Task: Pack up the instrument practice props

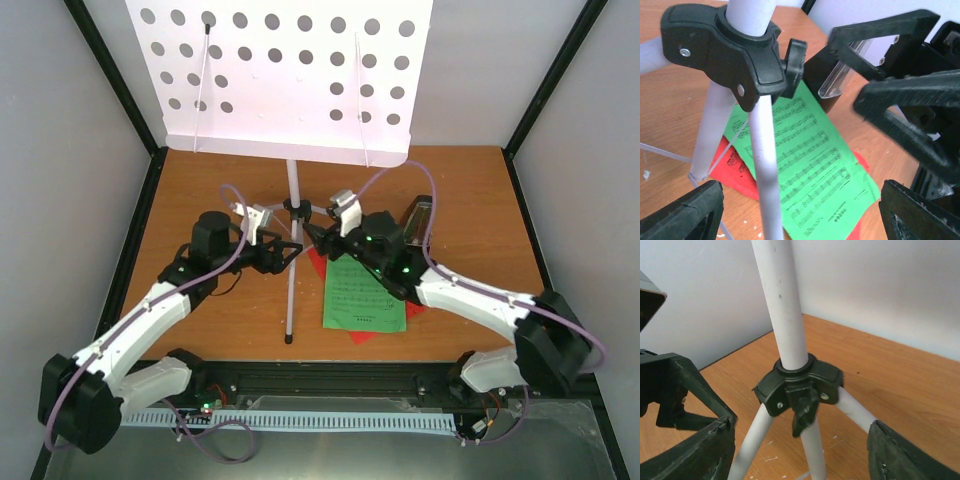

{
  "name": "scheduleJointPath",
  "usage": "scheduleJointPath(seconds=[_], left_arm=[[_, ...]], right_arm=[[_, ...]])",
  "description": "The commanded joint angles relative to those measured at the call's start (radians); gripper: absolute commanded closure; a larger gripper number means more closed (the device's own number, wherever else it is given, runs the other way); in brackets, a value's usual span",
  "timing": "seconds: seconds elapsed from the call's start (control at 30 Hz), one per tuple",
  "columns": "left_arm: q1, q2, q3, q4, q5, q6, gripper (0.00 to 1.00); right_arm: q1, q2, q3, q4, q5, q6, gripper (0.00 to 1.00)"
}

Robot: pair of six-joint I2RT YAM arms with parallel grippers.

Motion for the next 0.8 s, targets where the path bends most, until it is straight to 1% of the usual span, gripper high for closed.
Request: scheduleJointPath(seconds=[0.0,0.07,0.1,0.17,0.23,0.3,0.43,0.53,0.6,0.63,0.77], left_arm=[[0.002,-0.125,-0.066,0.109,-0.016,-0.157,0.11],[0.001,-0.178,-0.104,0.127,-0.040,-0.202,0.09],[0.001,-0.197,-0.117,0.128,-0.050,-0.221,0.08],[0.001,-0.211,-0.140,0.137,-0.039,-0.228,0.06],[0.001,-0.200,-0.143,0.132,0.005,-0.213,0.05],[0.001,-0.173,-0.138,0.120,0.035,-0.195,0.05],[0.001,-0.116,-0.135,0.132,0.058,-0.195,0.06],[0.001,-0.069,-0.139,0.205,0.086,-0.241,0.09],[0.001,-0.033,-0.126,0.218,0.052,-0.278,0.13],[0.002,-0.019,-0.118,0.216,0.035,-0.287,0.15],[0.004,0.015,-0.088,0.202,-0.003,-0.297,0.20]], right_arm=[[-0.075,-0.147,-0.125,0.106,-0.131,0.132,0.26],[-0.140,-0.187,-0.190,0.180,-0.224,0.227,0.22],[-0.193,-0.197,-0.210,0.212,-0.276,0.268,0.21],[-0.281,-0.200,-0.231,0.292,-0.397,0.365,0.20],[-0.351,-0.184,-0.227,0.391,-0.523,0.464,0.19],[-0.389,-0.152,-0.184,0.442,-0.611,0.535,0.18],[-0.397,-0.026,-0.016,0.482,-0.748,0.587,0.18],[-0.396,0.081,0.100,0.586,-0.861,0.675,0.22],[-0.387,0.149,0.178,0.643,-0.915,0.734,0.25],[-0.379,0.173,0.221,0.637,-0.933,0.734,0.26],[-0.342,0.226,0.352,0.521,-0.962,0.654,0.25]])
